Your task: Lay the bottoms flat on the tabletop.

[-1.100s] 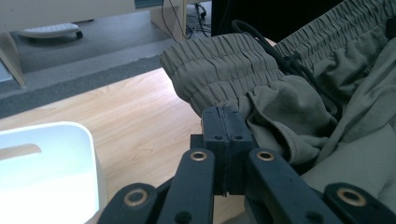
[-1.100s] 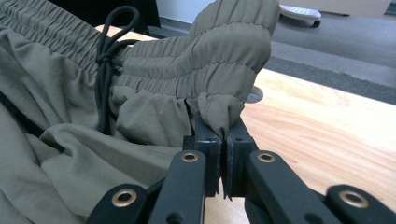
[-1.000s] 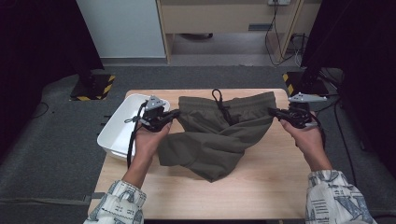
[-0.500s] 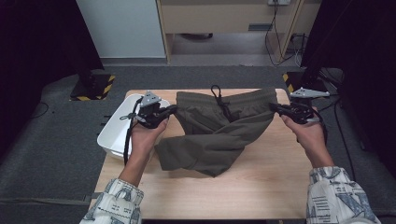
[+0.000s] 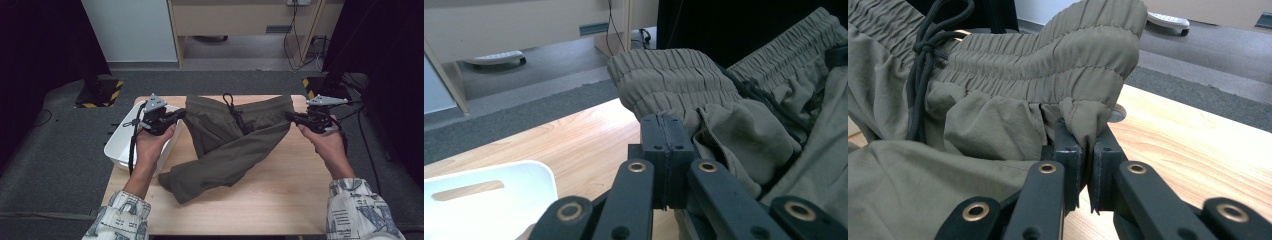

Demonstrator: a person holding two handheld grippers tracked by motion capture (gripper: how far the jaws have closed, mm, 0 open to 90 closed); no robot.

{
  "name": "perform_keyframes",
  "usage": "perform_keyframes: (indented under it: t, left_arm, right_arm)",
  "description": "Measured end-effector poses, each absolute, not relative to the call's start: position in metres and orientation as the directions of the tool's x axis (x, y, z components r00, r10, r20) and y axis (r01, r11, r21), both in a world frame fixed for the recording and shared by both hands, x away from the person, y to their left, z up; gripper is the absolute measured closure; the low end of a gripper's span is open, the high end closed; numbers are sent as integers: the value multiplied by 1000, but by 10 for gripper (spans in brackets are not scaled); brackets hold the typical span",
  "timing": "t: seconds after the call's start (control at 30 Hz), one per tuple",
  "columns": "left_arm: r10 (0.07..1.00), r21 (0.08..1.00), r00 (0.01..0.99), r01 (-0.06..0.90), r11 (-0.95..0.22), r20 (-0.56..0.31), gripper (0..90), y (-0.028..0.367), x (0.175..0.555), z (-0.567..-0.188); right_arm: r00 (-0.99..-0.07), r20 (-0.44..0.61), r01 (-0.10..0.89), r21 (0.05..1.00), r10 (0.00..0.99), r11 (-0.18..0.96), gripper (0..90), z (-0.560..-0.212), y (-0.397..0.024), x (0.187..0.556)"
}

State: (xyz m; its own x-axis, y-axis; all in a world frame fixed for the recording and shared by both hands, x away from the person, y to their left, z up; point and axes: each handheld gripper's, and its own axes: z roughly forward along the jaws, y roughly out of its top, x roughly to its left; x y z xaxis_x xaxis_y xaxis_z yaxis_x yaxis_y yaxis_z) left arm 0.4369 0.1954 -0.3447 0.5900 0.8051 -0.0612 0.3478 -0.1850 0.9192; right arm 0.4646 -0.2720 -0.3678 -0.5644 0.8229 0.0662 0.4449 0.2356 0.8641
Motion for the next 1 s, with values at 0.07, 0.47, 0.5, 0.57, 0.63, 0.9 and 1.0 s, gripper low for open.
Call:
perform_keyframes:
  t: [0.07, 0.47, 0.5, 0.57, 0.63, 0.9, 1.0]
  left_arm:
    - [806, 921, 589, 346, -179, -65, 899, 195, 437, -344]
    - [808, 924, 587, 338, -180, -57, 899, 195, 437, -336]
    - [803, 926, 592, 334, -174, -62, 899, 194, 437, -334]
    - [799, 930, 597, 326, -167, -66, 899, 193, 437, -329]
    - [799, 933, 597, 323, -162, -68, 899, 192, 437, -325]
    - [788, 943, 613, 292, -163, -54, 899, 184, 439, -306]
    - [787, 941, 614, 294, -164, -55, 900, 183, 444, -303]
  right_arm:
    - [-564, 64, 446, 863, 823, 239, 837, -368, -272, 464]
    - [-560, 53, 442, 863, 827, 244, 866, -359, -278, 464]
    - [-560, 48, 439, 864, 827, 247, 866, -356, -279, 464]
    - [-560, 35, 425, 870, 828, 251, 866, -346, -280, 464]
    - [-557, 21, 413, 875, 830, 255, 865, -336, -281, 465]
    - [-545, -41, 352, 895, 837, 274, 863, -298, -283, 473]
    - [-540, -41, 341, 902, 840, 263, 865, -296, -286, 476]
